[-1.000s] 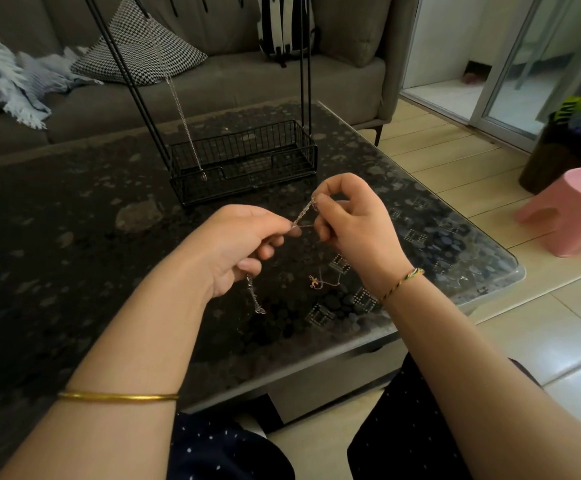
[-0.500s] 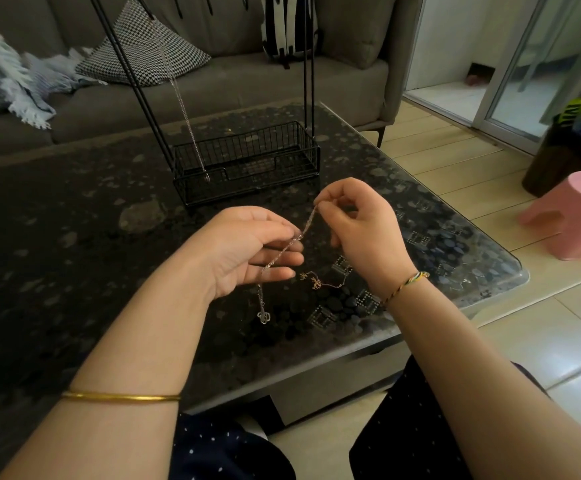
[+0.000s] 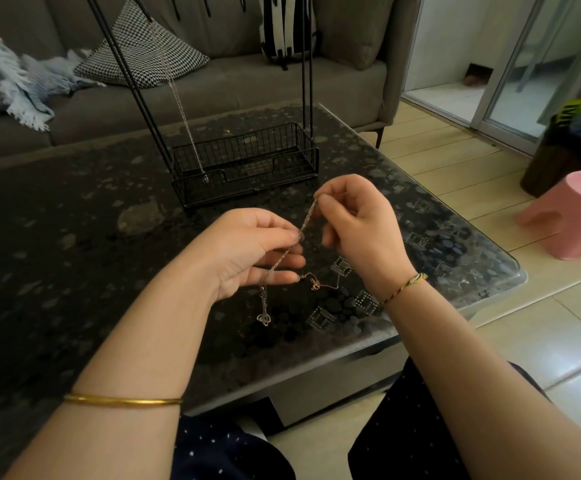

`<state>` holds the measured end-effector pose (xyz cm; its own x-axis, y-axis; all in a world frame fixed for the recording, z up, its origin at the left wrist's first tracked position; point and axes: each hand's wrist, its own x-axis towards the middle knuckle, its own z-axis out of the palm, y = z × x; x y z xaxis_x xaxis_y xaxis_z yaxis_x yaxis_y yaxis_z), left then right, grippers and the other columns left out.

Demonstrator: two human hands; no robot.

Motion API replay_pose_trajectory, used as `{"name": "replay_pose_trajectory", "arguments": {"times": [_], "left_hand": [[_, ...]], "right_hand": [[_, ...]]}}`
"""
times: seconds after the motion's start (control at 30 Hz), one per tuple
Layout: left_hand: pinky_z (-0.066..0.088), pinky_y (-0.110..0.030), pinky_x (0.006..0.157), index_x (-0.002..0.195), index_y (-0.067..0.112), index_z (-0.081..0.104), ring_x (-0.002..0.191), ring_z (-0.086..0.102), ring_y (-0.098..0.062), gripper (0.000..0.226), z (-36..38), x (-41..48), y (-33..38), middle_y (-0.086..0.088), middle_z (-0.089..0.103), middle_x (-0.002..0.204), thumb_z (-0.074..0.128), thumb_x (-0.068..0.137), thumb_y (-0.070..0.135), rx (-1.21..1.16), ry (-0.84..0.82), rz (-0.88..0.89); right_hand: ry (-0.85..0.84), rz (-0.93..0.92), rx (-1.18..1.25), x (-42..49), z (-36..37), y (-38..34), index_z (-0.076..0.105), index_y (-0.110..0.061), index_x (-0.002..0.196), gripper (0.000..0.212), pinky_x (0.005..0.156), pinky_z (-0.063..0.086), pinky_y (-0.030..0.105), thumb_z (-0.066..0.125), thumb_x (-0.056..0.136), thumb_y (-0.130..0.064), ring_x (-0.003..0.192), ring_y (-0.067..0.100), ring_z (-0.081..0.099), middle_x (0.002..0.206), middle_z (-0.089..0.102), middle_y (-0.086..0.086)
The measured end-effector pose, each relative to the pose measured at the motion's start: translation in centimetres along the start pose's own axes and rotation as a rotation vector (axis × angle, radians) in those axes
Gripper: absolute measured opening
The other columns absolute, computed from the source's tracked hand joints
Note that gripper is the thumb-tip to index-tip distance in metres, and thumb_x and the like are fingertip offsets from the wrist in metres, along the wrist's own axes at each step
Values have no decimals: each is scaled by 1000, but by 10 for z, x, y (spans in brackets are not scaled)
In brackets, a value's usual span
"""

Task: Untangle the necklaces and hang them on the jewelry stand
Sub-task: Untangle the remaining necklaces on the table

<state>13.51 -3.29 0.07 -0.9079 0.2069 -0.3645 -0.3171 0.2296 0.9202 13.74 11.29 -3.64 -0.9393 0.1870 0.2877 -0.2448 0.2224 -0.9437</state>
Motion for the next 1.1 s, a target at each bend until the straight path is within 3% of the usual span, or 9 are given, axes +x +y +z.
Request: {"name": "replay_pose_trajectory", "arguments": {"times": [0.1, 0.27, 0.4, 0.6, 0.8, 1.1], "left_hand": [[59, -31, 55, 86, 7, 63, 67, 71, -15, 8, 1, 0, 0, -12, 68, 85, 59, 92, 5, -1, 12, 8], [57, -40, 85, 83, 12, 65, 88, 70, -18, 10, 0, 4, -3, -6, 70, 88, 61, 91, 8, 106, 82, 88], [54, -39, 92, 86, 14, 65, 92, 68, -15, 10, 1, 4, -3, -2, 71, 90, 58, 94, 12, 197, 123, 174], [56, -37, 86, 85, 17, 65, 73, 64, -10, 13, 2, 3, 0, 6, 63, 69, 57, 94, 11, 161, 117, 217], [49, -28, 63, 89, 13, 66, 45, 42, -4, 9, -4, 0, 2, 10, 44, 50, 59, 93, 13, 94, 81, 123], [42, -26, 50, 87, 11, 65, 46, 44, -10, 11, -14, -4, -1, 0, 57, 59, 59, 92, 18, 518, 195, 93]], "right_hand": [[-15, 16, 47, -1, 0, -2, 58, -12, 90, 8, 43, 38, 15, 52, 94, -8, 48, 7, 54, 84, 63, 10], [-7, 31, 105, -2, -1, -6, 57, -7, 91, 7, 40, 38, 16, 51, 94, -5, 46, 6, 56, 88, 66, 13], [4, 50, 162, -1, -1, -8, 53, -6, 91, 9, 41, 37, 13, 46, 96, -4, 45, 13, 53, 91, 71, 10], [10, 114, 281, -2, 1, -10, 48, -8, 94, 9, 38, 35, 17, 40, 99, -7, 40, 13, 47, 85, 71, 14], [80, 150, 349, -1, -2, -10, 43, -12, 91, 14, 35, 31, 16, 34, 101, -7, 39, 11, 44, 67, 62, 5], [196, 146, 196, 2, -6, -5, 49, -18, 88, 16, 41, 34, 16, 41, 99, -9, 43, 4, 40, 64, 52, -1]]}}
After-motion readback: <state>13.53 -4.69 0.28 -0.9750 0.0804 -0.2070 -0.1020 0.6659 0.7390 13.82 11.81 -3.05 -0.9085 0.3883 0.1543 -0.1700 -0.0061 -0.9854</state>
